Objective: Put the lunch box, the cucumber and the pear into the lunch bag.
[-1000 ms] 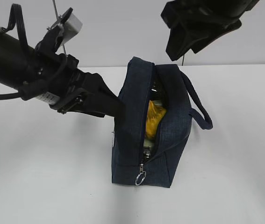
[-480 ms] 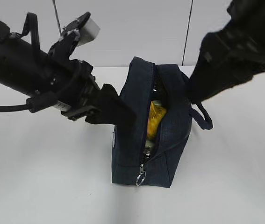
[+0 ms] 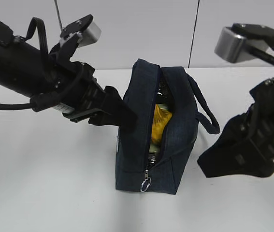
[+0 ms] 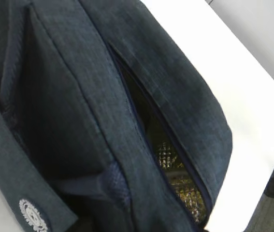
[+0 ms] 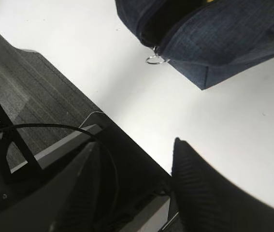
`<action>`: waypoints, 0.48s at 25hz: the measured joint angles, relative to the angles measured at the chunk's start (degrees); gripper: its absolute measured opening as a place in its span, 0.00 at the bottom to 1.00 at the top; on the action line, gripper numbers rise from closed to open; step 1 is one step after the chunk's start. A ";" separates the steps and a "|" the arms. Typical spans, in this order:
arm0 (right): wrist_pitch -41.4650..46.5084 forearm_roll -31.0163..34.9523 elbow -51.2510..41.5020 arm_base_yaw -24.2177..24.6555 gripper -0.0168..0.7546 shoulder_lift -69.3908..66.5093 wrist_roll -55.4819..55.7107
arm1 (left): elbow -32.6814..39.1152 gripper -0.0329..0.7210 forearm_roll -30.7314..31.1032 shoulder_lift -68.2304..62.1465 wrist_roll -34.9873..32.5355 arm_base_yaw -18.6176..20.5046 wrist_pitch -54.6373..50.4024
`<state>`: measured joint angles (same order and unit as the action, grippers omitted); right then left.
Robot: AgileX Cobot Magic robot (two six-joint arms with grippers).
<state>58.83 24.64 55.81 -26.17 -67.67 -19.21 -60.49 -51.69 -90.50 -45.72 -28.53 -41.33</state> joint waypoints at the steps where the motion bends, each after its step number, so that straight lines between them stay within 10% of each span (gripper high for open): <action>1: -1.55 1.39 -1.74 0.00 0.52 0.58 -1.86 | -0.31 0.56 -0.34 -0.45 0.00 0.00 -0.03; 12: -8.84 11.51 -11.34 0.00 0.42 1.10 -18.11 | -1.07 0.25 -1.20 -3.20 0.05 0.00 -1.46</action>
<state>49.99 36.15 44.47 -26.17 -66.57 -37.32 -61.56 -52.90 -93.71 -45.66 -28.53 -42.80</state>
